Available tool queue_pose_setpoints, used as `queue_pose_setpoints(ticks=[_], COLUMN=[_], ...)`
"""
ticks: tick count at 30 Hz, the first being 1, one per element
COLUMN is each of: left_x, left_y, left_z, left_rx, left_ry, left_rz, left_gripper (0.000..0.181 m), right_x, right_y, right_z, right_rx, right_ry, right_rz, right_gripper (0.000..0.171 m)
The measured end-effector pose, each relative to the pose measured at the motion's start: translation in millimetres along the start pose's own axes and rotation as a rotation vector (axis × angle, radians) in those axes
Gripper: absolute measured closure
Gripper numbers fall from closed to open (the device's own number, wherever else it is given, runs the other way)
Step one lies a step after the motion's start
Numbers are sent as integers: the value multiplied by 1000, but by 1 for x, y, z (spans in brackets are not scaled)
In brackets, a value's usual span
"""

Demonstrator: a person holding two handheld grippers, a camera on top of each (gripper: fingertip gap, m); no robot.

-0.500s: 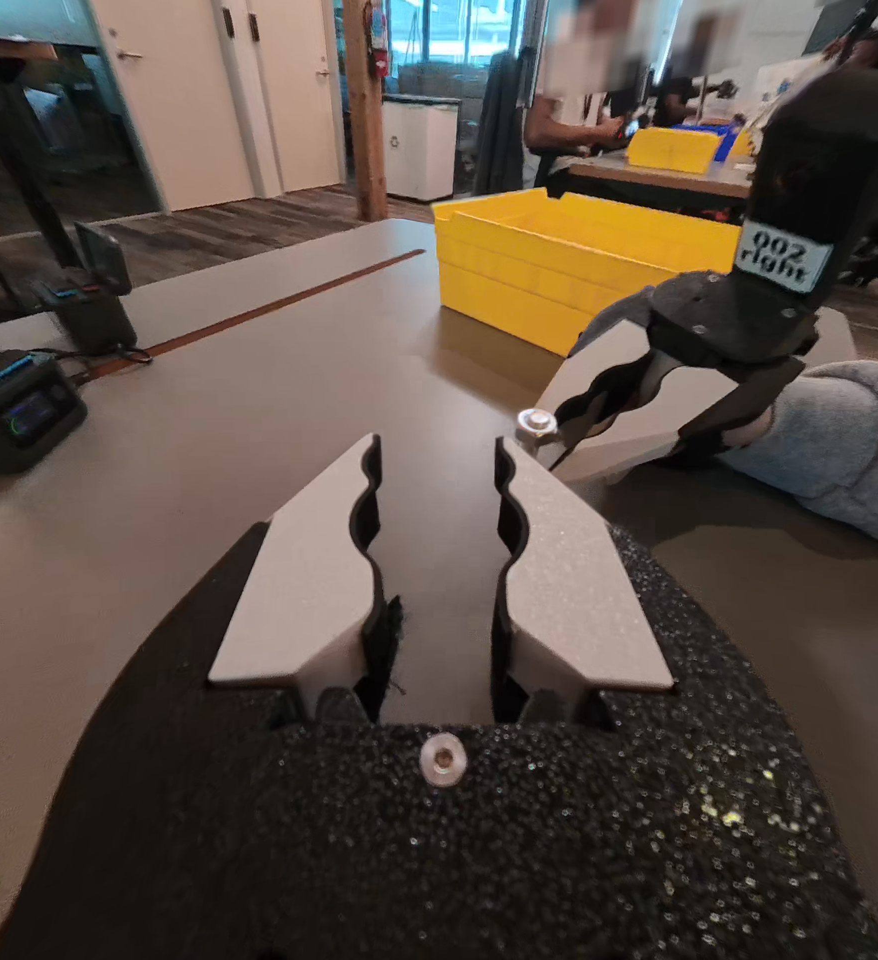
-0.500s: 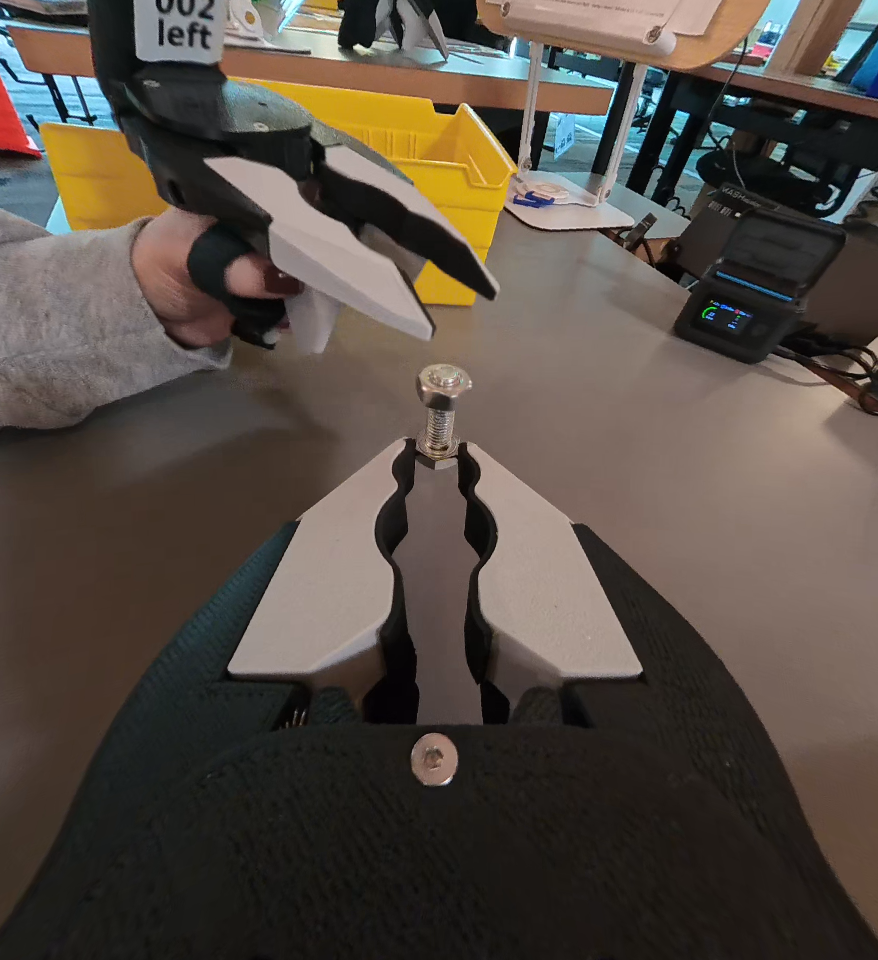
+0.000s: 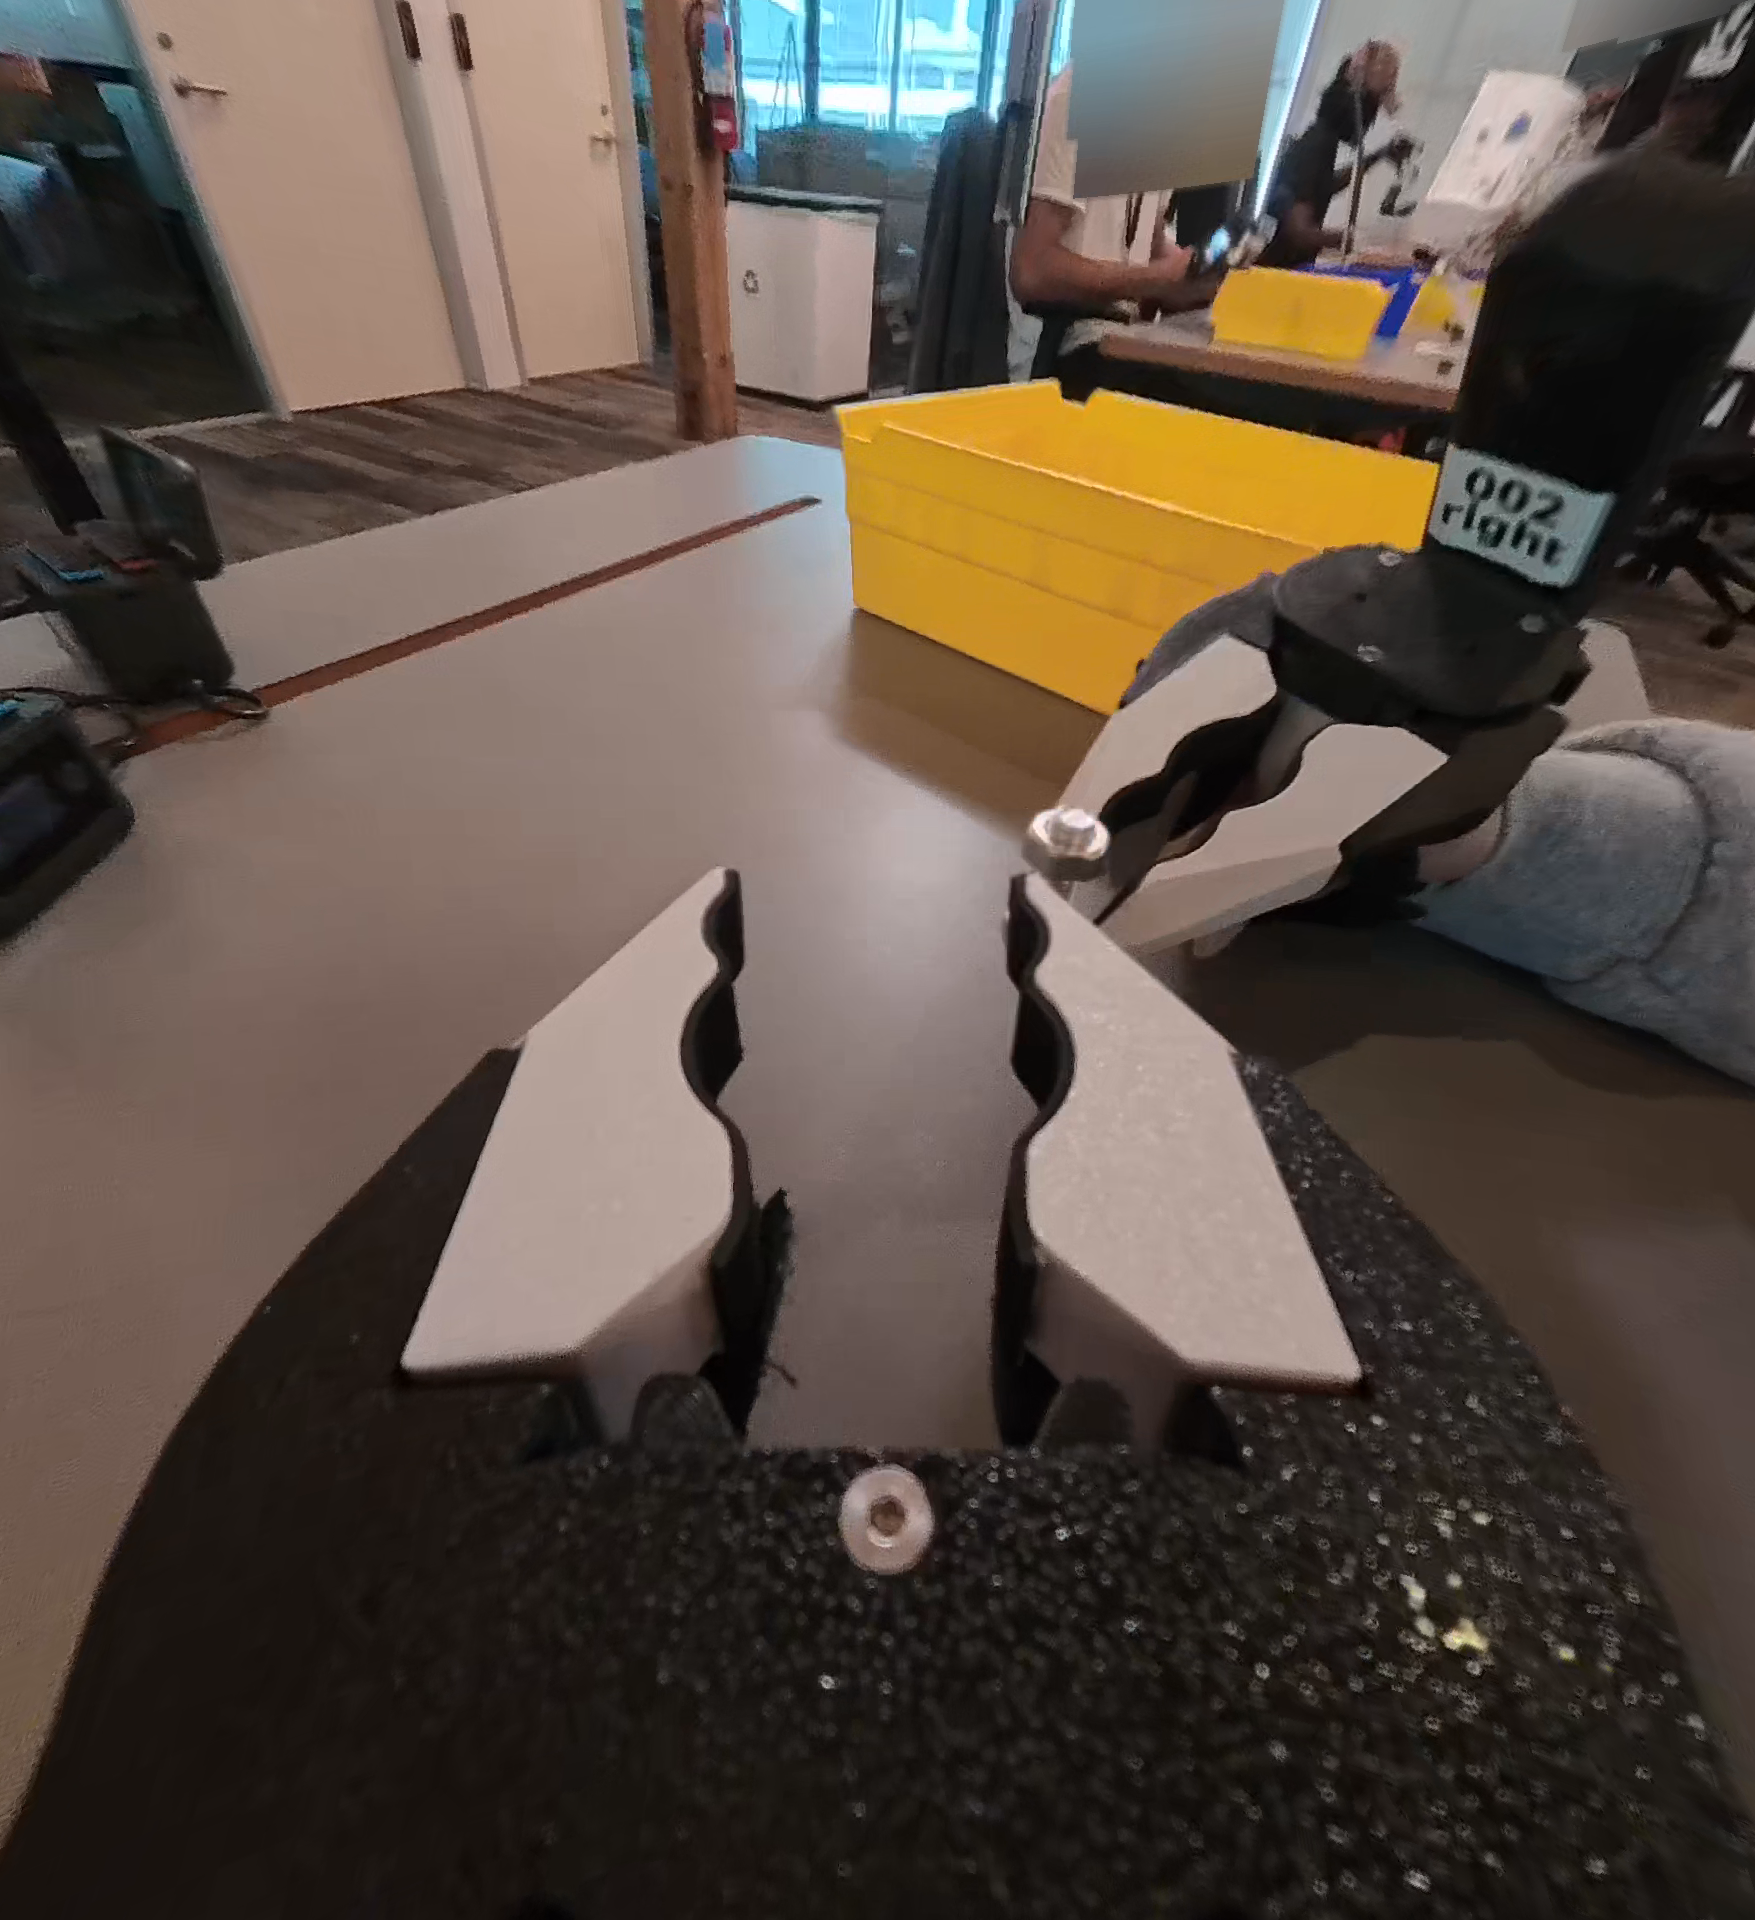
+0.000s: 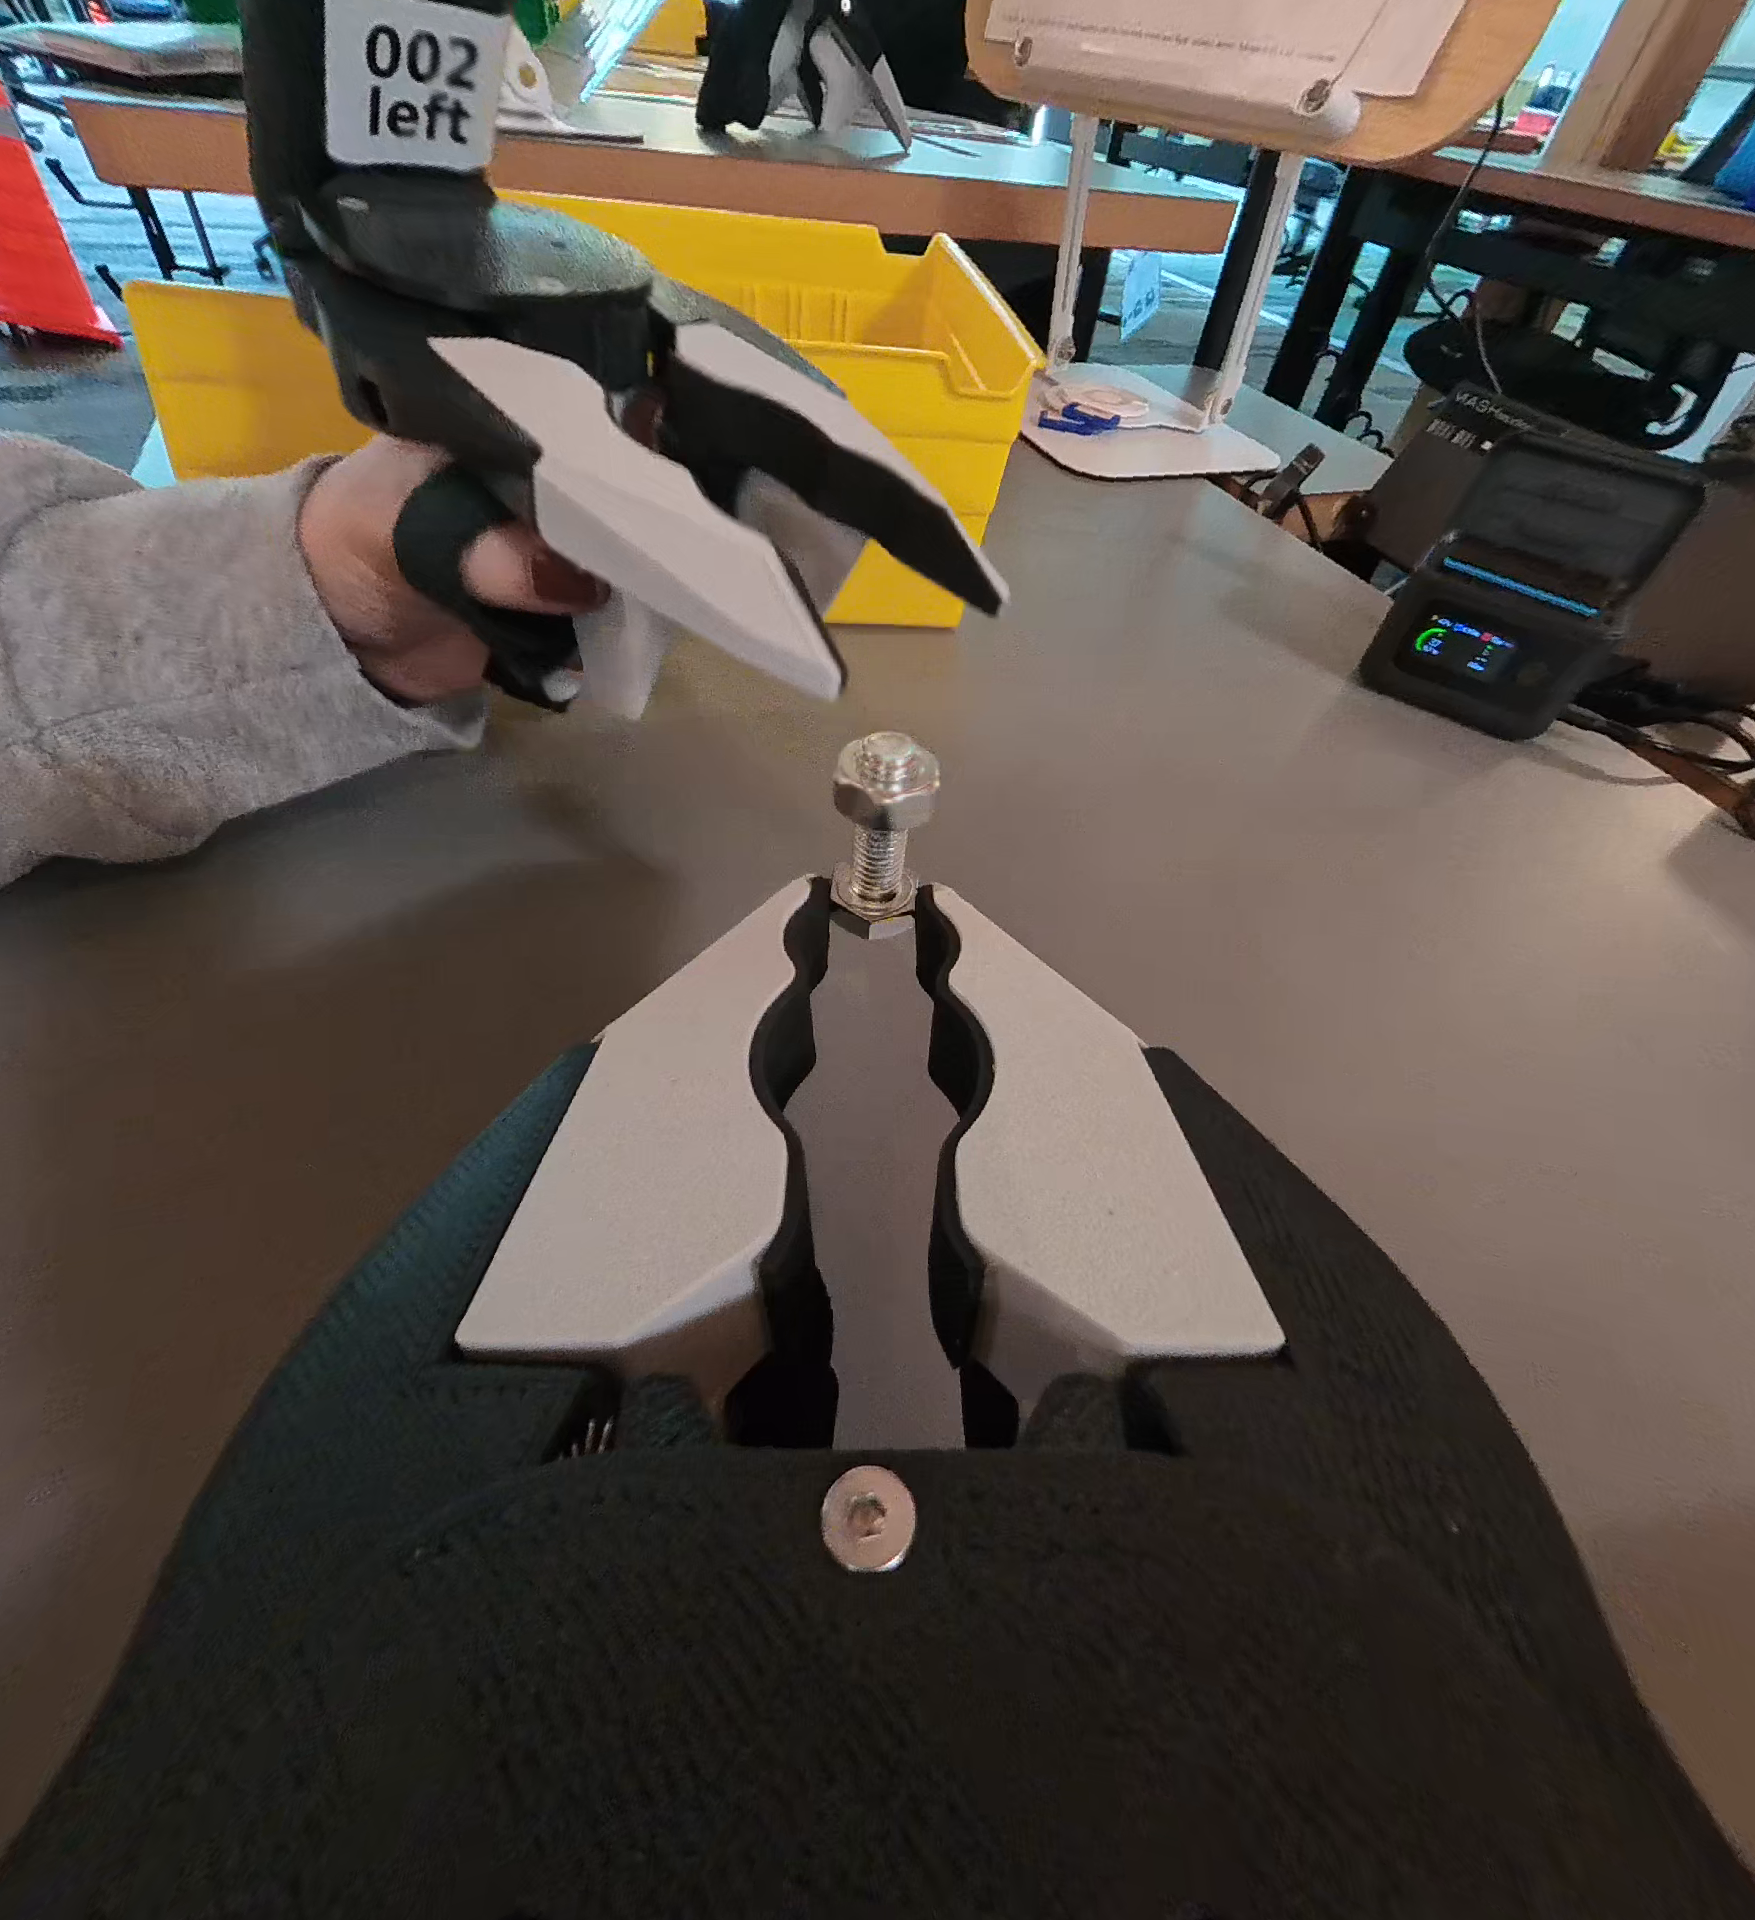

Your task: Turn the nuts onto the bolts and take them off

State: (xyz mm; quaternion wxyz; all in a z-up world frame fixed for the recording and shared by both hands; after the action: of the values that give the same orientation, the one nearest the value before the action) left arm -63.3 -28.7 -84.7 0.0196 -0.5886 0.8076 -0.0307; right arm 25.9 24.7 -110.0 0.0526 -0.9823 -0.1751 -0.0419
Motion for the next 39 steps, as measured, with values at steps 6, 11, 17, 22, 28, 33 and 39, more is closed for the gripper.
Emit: queue_pose_setpoints(ticks=[6, 11, 17, 22, 28, 33, 39], left_x=[-14, -26, -1, -11, -24, -1, -18], left_y=[-22, -28, -3, -21, -30, -4, -27], left_z=[1, 10, 2, 0, 12, 2, 6], left_rx=[24, -10, 22, 69, 11, 41, 20], left_ry=[-15, 43, -8, -36, 49, -10, 25], left_rz=[126, 116, 23, 134, 138, 45, 146], left_gripper=[130, 135, 135, 132, 135, 135, 130], right_x=[-3, -3, 2, 0, -1, 2, -1], right_y=[4, 7, 2, 5, 10, 5, 10], right_z=[0, -1, -3, -3, -3, -3, -3], right_rx=[3, 2, -3, 5, 19, 11, 23], right_ry=[0, -10, -21, -16, -14, -17, -12], right_rz=[-18, -30, -13, -26, -43, -31, -52], right_gripper=[156, 156, 156, 156, 156, 156, 156])
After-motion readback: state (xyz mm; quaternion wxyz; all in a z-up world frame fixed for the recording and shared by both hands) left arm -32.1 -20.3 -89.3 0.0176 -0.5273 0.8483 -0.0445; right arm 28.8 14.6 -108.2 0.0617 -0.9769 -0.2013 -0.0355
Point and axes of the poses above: each gripper's, where its closed fingertips meet, x back along the fingers, z out of its underside, y = z × x across the jaws, the point moved 4 cm from there along x, back along the fingers, and after that the axes turned 10 degrees about -y, right-handed, at the moved point
